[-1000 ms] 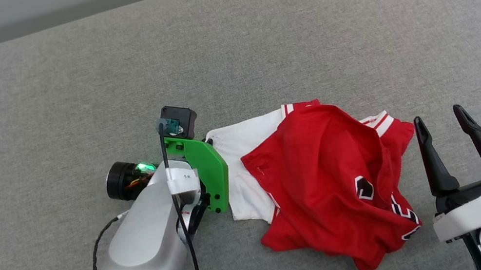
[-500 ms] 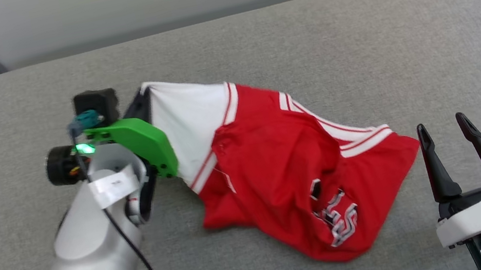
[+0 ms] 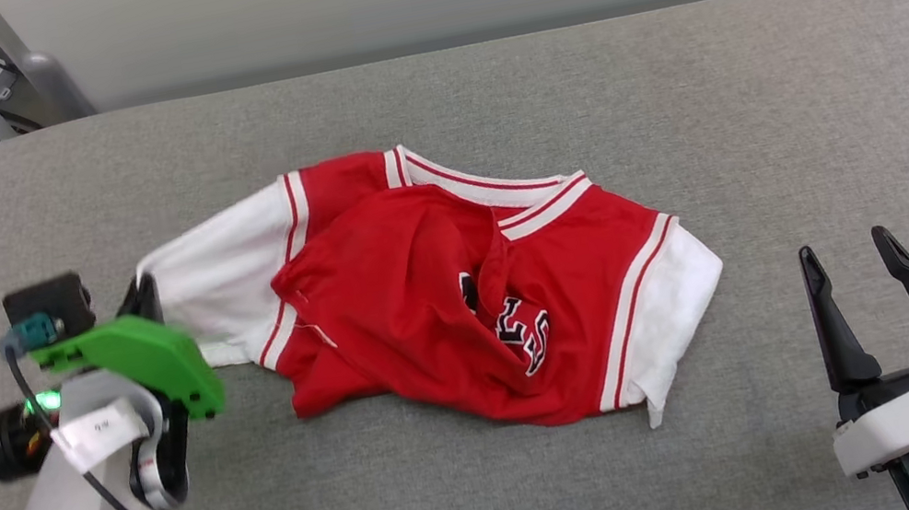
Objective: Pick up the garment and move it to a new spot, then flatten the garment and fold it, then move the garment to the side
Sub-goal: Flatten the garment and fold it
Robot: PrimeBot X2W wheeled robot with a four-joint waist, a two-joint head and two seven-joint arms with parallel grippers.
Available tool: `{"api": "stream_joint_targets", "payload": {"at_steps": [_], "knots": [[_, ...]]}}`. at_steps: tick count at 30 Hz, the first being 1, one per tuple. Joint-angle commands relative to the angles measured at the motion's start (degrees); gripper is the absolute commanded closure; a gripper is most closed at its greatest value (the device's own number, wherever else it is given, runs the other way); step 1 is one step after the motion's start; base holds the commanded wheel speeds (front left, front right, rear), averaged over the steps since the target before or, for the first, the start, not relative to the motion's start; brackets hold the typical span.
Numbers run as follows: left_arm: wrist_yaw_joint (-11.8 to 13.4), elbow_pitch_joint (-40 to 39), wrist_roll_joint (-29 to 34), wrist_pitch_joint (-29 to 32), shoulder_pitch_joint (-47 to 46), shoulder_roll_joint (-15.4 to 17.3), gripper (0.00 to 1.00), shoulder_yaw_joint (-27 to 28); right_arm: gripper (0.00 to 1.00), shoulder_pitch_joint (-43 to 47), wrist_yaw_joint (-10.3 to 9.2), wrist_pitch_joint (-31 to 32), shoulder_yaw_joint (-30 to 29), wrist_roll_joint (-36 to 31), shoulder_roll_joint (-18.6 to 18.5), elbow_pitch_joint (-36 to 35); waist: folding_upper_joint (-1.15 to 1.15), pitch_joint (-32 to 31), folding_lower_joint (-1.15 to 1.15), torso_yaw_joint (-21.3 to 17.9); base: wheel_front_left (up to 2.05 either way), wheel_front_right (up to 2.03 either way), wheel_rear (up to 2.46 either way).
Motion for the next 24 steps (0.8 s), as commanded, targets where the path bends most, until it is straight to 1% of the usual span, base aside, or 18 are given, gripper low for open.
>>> {"api": "stream_joint_targets", "payload": {"at_steps": [1,2,3,4,5,6,8,11,12,16,18,21,24], "knots": [[0.42,0.87,-0.84,-0.10,1.23,0.36,1.00,0.50,0.00,-0.25,-0.05,-0.13,-0.02,-0.26,-0.07,0.23,0.00,0.27,0.00,0.26,0.00,0.00,0.00],[0.44,1.56,-1.11,-0.11,1.76,0.36,1.00,0.64,0.00,-0.34,-0.05,-0.13,-0.03,-0.26,-0.08,0.30,0.00,0.34,0.00,0.32,0.00,0.00,0.00],[0.41,2.36,-1.47,-0.27,2.32,0.30,0.89,0.84,0.00,-0.43,-0.05,-0.13,-0.05,-0.26,-0.10,0.40,0.00,0.40,0.00,0.42,0.00,0.00,0.00],[0.32,3.04,-1.77,-0.35,2.70,0.22,0.76,0.98,0.00,-0.50,-0.05,-0.13,-0.08,-0.27,-0.10,0.46,0.00,0.45,0.00,0.49,0.00,0.00,0.00],[0.29,3.91,-2.00,-0.42,3.02,0.14,0.55,1.05,0.00,-0.57,-0.05,-0.13,-0.14,-0.28,-0.10,0.53,0.00,0.52,0.00,0.63,0.00,0.00,0.00],[0.38,4.59,-1.92,-0.55,3.16,0.11,0.00,0.94,0.00,-0.63,-0.05,-0.13,-0.17,-0.30,-0.10,0.60,0.00,0.52,0.00,0.74,0.00,0.00,0.00],[0.10,5.65,-2.13,-1.35,3.14,-0.25,0.00,0.96,0.00,-0.67,-0.05,-0.13,-0.21,-0.35,-0.11,0.80,0.00,0.32,0.00,1.04,0.00,0.00,0.00],[-0.61,6.36,-1.73,-4.14,2.50,-0.39,0.00,0.82,0.00,-0.62,-0.05,-0.13,-0.31,-0.46,-0.11,0.94,0.00,-0.21,0.00,1.56,0.00,0.00,0.00],[-1.81,5.94,-0.95,-6.99,1.85,-0.73,0.00,0.11,0.00,-0.36,-0.05,-0.13,-0.50,-0.43,-0.15,1.03,0.00,-0.97,0.00,2.16,0.00,0.00,0.00],[-3.96,2.92,0.33,-10.04,1.82,-1.32,0.00,-0.84,0.00,0.18,-0.05,-0.13,-0.79,-0.26,-0.34,1.17,0.00,-2.33,0.00,2.98,0.00,0.00,0.00],[-5.48,-0.18,1.40,-10.87,2.73,-1.69,0.00,-1.70,0.00,0.47,-0.05,-0.13,-1.05,-0.11,-0.48,1.16,0.00,-3.10,0.00,3.41,0.00,0.00,0.00],[-6.36,-6.54,3.01,-11.40,5.50,-2.55,0.00,-2.28,0.00,1.15,-0.05,-0.13,-1.58,0.01,-0.59,0.97,0.00,-4.01,0.00,4.18,0.00,0.00,0.00],[-6.17,-14.04,4.75,-11.49,9.47,-3.47,0.00,-1.81,0.00,1.93,-0.05,-0.13,-2.06,-0.01,-0.64,0.64,0.00,-4.66,0.00,4.90,0.00,0.00,0.00]]}}
